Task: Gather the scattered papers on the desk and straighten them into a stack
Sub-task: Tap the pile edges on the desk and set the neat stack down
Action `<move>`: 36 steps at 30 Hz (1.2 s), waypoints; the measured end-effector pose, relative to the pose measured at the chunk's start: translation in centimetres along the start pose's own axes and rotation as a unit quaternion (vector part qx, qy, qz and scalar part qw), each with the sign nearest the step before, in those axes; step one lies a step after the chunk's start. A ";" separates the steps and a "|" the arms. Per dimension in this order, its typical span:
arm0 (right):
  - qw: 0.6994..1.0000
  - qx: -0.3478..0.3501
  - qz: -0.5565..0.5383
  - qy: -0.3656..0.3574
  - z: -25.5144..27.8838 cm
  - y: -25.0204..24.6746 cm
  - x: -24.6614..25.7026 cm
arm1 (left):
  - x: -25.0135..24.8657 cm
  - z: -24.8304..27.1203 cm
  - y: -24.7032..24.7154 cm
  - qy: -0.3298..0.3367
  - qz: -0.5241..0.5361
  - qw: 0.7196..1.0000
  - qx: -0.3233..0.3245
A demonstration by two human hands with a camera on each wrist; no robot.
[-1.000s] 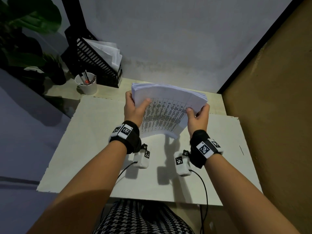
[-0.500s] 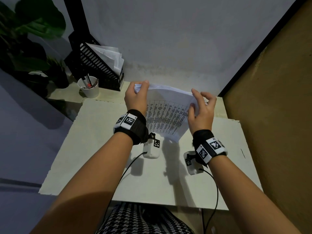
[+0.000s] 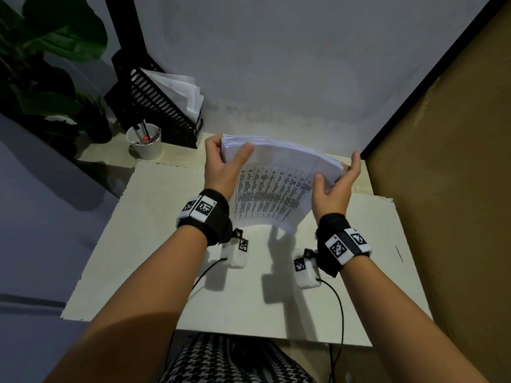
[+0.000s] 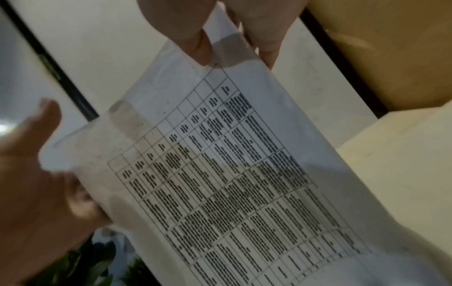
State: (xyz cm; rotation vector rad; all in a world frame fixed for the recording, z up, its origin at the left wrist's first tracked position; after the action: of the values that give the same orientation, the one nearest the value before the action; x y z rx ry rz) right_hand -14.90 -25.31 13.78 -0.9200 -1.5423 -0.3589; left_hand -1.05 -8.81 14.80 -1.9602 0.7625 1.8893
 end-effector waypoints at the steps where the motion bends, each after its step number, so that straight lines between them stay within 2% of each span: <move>1: 1.000 0.003 -0.024 0.010 -0.1 0.1 -0.4 | 0.6 0.3 -0.3 0.007 -0.014 1.000 0.016; 4: 0.997 0.032 -0.055 0.038 -0.1 0.9 -1.7 | 3.0 0.9 -0.9 -0.014 -0.076 0.996 0.033; 7: 0.995 0.035 -0.079 0.055 0.1 1.6 -3.3 | 5.4 0.9 -1.1 -0.040 -0.083 0.995 0.026; 11: 0.991 0.025 -0.116 0.062 0.6 2.9 -6.5 | 9.0 0.5 -1.0 -0.031 -0.061 0.998 0.012; 17: 0.992 0.012 -0.116 0.047 1.8 4.7 -11.0 | 12.9 0.8 -1.5 -0.002 -0.089 0.996 -0.016; 26: 0.997 -0.003 -0.074 0.006 1.4 5.5 -11.7 | 13.0 0.7 -1.1 0.040 -0.126 0.990 -0.047; 31: 0.998 0.027 -0.055 0.024 2.2 5.7 -12.4 | 13.8 1.0 -1.7 0.020 -0.129 0.991 -0.036; 36: 0.997 0.050 -0.011 0.066 3.1 6.5 -13.7 | 15.6 1.1 -2.3 -0.042 -0.206 0.978 0.008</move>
State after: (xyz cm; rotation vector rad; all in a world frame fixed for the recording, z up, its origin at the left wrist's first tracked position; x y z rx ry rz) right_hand -13.17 -23.80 -1.54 -0.7875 -1.4365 -0.3478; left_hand -0.85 -8.74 -1.00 -1.8404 0.3124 1.6931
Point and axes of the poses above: each hand's wrist, its own z-axis away from the middle knuckle, its own y-axis out of the palm, x = y × z, the point moved 3 cm from there along -z, towards the middle knuckle, and after that the axes turned 15 degrees about x, right-handed, at the moved point
